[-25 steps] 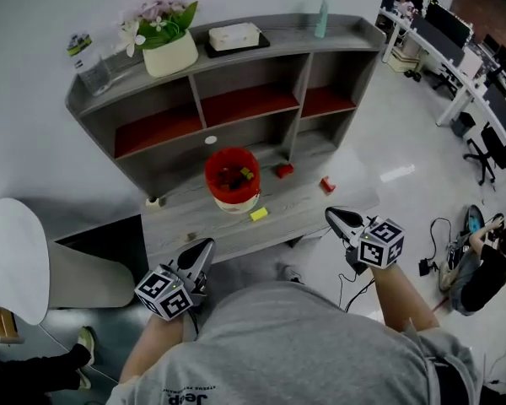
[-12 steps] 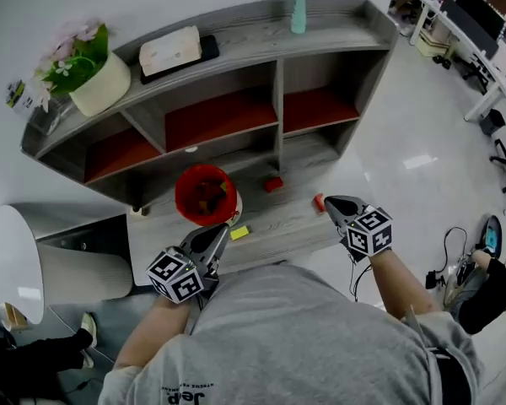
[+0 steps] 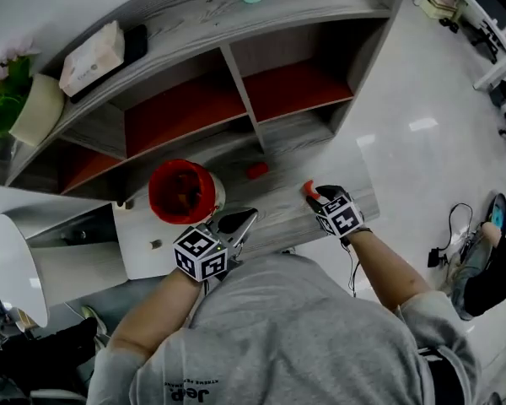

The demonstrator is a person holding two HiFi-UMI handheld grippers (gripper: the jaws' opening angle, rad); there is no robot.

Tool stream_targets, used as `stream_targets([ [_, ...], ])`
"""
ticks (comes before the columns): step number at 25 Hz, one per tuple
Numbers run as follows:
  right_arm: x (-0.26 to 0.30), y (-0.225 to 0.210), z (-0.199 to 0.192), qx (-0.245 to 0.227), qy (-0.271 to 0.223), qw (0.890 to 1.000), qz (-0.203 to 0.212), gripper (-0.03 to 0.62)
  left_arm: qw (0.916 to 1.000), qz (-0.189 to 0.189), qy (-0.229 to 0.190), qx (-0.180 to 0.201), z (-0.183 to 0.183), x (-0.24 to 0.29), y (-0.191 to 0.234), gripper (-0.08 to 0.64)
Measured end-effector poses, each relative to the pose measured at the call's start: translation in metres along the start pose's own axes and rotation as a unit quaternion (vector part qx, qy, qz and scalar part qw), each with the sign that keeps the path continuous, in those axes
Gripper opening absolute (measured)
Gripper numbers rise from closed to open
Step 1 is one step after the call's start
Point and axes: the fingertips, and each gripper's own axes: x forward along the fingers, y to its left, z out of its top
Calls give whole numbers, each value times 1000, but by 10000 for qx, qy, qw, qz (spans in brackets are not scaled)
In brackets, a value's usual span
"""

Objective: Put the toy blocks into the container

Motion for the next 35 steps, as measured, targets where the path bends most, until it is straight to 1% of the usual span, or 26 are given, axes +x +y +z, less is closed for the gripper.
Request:
stream_targets([
  [3,25,-5,-13,-64,337,9992,-191,167,9998,-84,170,-68,-9,15,-1,12],
  [8,53,-13,-25,-305,726,9959,-456,167,9994,-103,232,-233,-19,26,1,12],
  [9,55,-14,-27,-347,767,9952,-494,144,9993,-105,244,-256,-20,26,2,12],
  [10,57,-15,-28,-390,797,9948,-506,132,9992,-102,252,-276,-21,26,2,12],
  [14,59,-13,-28,-555,879,9939,-380,120,9992,-93,191,-340,-22,22,8,12],
  [16,56,-11,-24,-563,852,9942,-339,112,9992,-107,118,-355,-20,18,11,12],
  [18,46,-6,-13,-489,730,9956,-330,110,9994,-104,51,-340,-16,11,14,12],
  [20,32,3,10,-373,506,9975,-311,109,9996,-70,-36,-281,-8,-1,19,12],
  [22,16,16,39,-355,228,9987,-280,109,9996,-40,-185,-206,3,-19,24,12],
  [25,-7,49,100,-480,-232,9985,-129,109,9988,35,-490,-82,24,-56,37,12],
  [28,-20,102,169,-776,-635,9949,142,109,9964,199,-822,-13,41,-106,57,12],
  [31,-16,169,227,-1126,-809,9889,532,109,9930,435,-1097,1,49,-166,83,12],
  [33,-5,212,253,-1314,-796,9850,779,110,9908,633,-1199,-7,47,-205,102,12],
  [35,11,247,269,-1507,-697,9819,909,110,9882,833,-1288,-57,42,-241,120,12],
])
